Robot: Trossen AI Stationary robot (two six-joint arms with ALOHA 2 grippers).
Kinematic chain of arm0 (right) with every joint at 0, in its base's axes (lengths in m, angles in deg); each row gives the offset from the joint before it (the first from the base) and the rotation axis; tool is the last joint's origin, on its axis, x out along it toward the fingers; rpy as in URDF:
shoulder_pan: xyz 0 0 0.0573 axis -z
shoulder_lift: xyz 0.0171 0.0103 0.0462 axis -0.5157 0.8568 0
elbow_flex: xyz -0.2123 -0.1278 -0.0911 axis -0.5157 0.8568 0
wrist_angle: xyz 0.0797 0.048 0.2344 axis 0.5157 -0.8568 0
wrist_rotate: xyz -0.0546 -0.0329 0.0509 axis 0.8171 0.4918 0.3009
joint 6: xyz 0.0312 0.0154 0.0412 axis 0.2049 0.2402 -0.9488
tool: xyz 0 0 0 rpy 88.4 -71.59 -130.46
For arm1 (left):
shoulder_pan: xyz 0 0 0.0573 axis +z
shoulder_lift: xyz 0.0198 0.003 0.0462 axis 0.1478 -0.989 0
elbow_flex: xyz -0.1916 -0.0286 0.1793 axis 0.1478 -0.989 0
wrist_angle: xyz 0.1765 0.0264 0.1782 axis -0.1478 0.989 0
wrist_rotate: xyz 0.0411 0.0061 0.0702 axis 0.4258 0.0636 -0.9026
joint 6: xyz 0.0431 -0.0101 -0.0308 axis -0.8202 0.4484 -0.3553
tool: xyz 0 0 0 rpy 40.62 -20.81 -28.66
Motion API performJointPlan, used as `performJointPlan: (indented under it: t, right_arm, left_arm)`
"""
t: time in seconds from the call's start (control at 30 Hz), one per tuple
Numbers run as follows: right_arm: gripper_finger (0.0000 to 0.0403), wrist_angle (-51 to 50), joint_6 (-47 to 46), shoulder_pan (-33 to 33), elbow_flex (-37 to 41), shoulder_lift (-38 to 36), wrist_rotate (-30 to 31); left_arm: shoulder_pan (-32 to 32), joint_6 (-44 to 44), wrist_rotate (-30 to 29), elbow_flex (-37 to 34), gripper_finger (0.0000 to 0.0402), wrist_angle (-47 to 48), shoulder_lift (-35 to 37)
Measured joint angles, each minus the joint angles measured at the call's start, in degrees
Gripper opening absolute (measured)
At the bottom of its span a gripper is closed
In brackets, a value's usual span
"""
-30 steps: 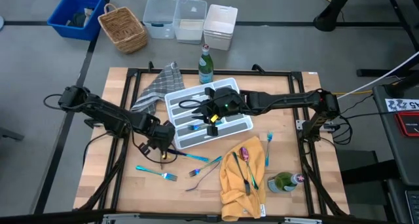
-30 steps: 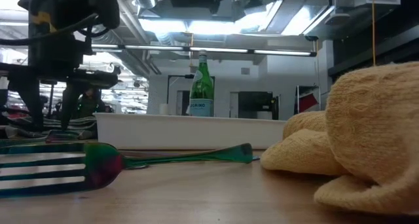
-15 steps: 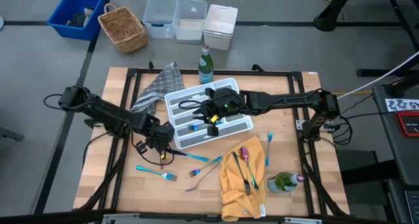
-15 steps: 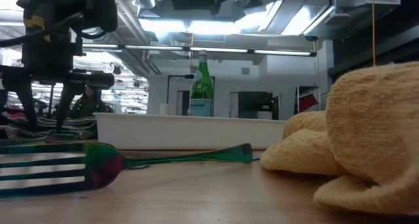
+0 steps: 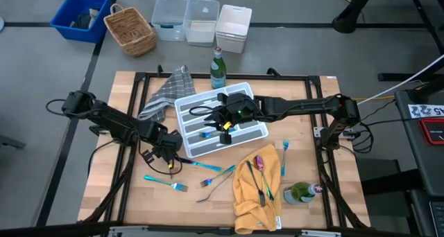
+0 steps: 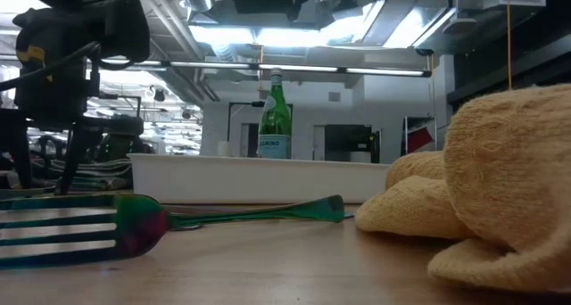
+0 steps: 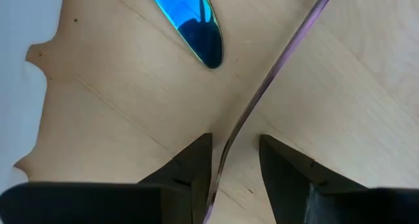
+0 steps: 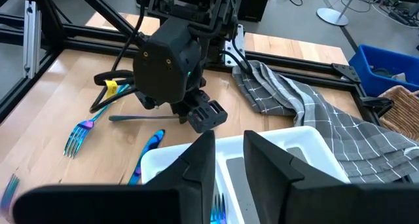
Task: Sort silverware
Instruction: Put the fork in the silverware tray
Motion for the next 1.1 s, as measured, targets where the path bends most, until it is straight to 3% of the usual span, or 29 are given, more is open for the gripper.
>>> performJointPlan:
  t: [0.6, 0.87, 1.1]
  right_arm:
    - [0.0083, 0.09, 0.02, -0.42, 0.00, 0.00, -0.02]
    - [0.0083, 0.10, 0.02, -0.68, 0.00, 0.00, 0.33]
    - [0.0083, -0.19, 0.04, -0.68, 0.04, -0.77, 0.41]
  left_arm:
    - [0.00, 4.27, -0.42, 0.33, 0.0009, -1.32, -3.60]
    - [0.00, 4.42, -0.30, 0.03, 0.0003, -1.42, -2.00]
    - [-0.11, 10.73, 0.44, 1.97, 0.0002, 1.33, 3.12]
